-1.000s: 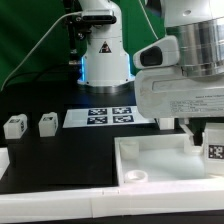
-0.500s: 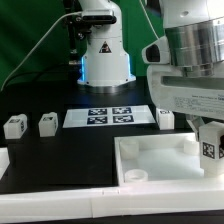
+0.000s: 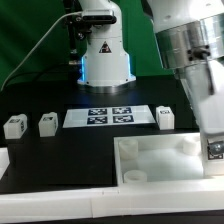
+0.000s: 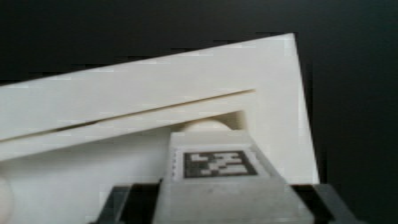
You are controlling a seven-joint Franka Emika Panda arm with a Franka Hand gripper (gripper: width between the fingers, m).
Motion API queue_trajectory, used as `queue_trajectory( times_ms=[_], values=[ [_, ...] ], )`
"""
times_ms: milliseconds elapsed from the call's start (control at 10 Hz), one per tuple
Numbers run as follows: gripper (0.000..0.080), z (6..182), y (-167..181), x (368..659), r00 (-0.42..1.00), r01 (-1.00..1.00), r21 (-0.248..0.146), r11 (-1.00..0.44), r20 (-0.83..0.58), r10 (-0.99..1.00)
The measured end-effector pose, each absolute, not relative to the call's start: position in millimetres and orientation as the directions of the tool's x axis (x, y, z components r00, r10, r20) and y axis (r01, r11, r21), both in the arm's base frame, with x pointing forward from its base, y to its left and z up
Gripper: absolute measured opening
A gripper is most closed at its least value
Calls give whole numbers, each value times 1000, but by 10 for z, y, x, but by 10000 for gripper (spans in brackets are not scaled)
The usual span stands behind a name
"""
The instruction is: Assemble one leg
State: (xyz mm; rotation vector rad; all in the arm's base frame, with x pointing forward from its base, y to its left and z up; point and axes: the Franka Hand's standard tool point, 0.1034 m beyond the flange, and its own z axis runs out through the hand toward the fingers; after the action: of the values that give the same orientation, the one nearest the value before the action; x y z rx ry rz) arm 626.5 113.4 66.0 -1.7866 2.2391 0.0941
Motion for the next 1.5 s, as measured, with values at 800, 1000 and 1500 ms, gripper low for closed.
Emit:
queue_trajectory(
  times_ms=[800,1000,1500],
  values=[
    [647,629,1263,6156,519,-854,-146,-500,-169,-838],
    [649,626,1256,6139,732,-681,-152,-716,-121,-670],
    [551,703,1354,6236,954,-290,-36,-956,-88,-286]
  ],
)
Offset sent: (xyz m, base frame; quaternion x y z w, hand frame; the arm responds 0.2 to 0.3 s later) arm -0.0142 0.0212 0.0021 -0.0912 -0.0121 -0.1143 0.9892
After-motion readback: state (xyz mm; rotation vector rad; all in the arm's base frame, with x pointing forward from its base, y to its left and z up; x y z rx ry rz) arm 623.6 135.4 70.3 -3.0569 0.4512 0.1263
